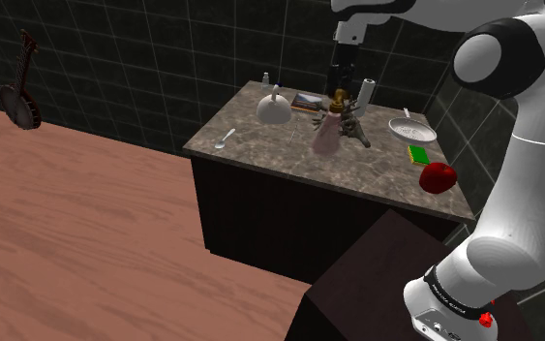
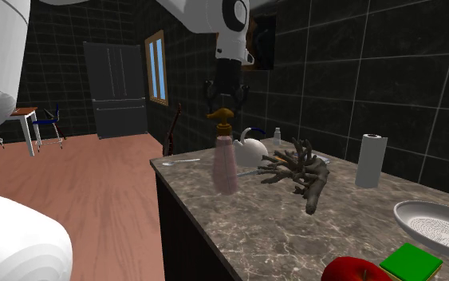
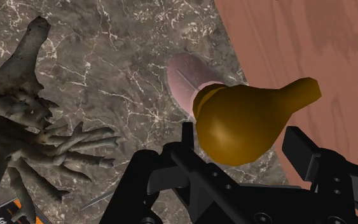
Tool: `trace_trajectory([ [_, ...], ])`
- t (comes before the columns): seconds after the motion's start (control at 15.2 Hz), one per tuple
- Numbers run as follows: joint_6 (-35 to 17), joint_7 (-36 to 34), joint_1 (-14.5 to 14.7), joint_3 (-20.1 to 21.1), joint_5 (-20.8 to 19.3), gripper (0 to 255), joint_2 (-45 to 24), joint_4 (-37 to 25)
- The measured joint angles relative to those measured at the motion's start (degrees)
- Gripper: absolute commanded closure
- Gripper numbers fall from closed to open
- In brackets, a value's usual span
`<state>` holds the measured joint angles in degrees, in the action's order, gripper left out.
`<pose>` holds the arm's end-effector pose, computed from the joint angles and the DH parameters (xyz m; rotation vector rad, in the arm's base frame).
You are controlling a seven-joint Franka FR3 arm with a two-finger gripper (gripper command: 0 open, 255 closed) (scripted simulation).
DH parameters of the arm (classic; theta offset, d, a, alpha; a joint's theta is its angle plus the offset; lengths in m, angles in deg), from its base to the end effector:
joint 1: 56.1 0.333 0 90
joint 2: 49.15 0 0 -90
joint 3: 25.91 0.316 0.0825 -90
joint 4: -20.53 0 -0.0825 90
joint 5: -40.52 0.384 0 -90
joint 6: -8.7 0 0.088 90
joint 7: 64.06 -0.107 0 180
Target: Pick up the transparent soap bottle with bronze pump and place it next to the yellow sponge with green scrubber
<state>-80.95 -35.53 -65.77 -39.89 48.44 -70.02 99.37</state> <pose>0.6094 -0.2239 0.5002 -3.0149 -0.1250 0.1905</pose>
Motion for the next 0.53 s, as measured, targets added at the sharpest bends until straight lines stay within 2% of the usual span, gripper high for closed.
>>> trace_trajectory([
  [0.53,6.6,-0.3,-0.6,-0.1,0.2,255,-0.9,-7.6],
])
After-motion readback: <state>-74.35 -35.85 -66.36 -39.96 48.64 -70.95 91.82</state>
